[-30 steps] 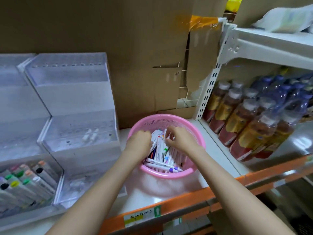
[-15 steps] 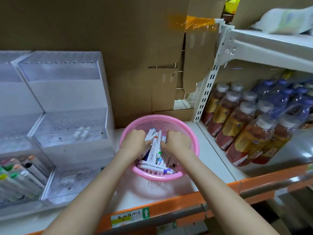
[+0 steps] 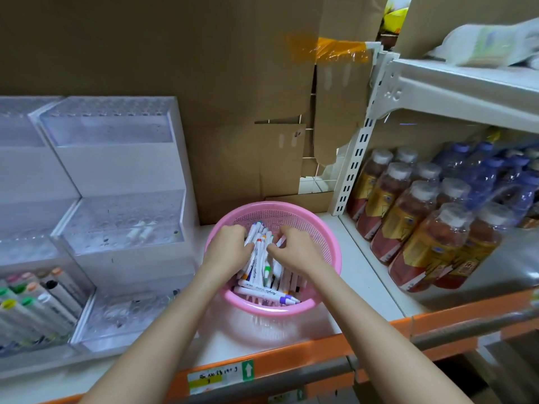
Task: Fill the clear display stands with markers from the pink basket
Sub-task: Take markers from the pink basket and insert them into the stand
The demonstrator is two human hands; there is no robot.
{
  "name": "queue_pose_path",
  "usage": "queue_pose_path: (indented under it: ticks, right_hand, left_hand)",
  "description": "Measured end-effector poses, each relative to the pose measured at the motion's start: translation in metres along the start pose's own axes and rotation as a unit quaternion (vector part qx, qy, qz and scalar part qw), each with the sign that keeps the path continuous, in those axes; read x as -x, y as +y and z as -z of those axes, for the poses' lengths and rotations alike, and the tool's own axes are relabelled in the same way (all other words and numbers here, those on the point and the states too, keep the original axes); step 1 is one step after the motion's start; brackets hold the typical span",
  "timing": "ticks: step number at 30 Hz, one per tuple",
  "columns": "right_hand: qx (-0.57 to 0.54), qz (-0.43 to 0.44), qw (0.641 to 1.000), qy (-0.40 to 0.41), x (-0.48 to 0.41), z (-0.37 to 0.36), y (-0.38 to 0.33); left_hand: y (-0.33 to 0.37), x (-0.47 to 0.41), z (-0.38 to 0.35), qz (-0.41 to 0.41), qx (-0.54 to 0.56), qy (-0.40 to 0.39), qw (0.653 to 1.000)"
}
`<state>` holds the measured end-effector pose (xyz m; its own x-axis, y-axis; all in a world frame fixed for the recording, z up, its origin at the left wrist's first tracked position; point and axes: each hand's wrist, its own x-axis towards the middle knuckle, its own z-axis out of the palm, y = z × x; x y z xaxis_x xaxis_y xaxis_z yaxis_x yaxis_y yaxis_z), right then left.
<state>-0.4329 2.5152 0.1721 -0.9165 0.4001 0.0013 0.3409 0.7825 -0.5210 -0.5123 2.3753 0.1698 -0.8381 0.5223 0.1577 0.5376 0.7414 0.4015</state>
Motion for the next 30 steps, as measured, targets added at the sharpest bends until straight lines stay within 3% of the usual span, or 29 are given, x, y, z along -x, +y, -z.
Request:
queue_pose_path:
  ticks: [7, 12, 17, 24, 30]
  right_hand:
    - [-0.048, 0.002, 0.998, -0.027, 0.000, 0.001, 0.004]
    - [-0.004, 0.028, 0.999, -0.044, -0.002, -0.002, 0.004]
    - [-0.030, 0.032, 0.999, -0.024, -0.002, -0.006, 0.005]
    - [-0.205, 0.054, 0.976, 0.057, -0.003, 0.000, 0.004]
    - [-0.256, 0.041, 0.966, 0.029, -0.004, 0.003, 0.004]
  left_hand:
    - [0.001, 0.001, 0.001, -0.003, 0.028, 0.020, 0.999]
    - [0.000, 0.001, 0.001, -0.004, 0.021, 0.007, 1.000]
    - [0.000, 0.002, -0.001, -0.007, 0.027, 0.009, 1.000]
    - [-0.005, 0.002, 0.000, -0.054, 0.118, 0.067, 0.989]
    - [0.002, 0.011, 0.011, -0.079, 0.192, 0.093, 0.974]
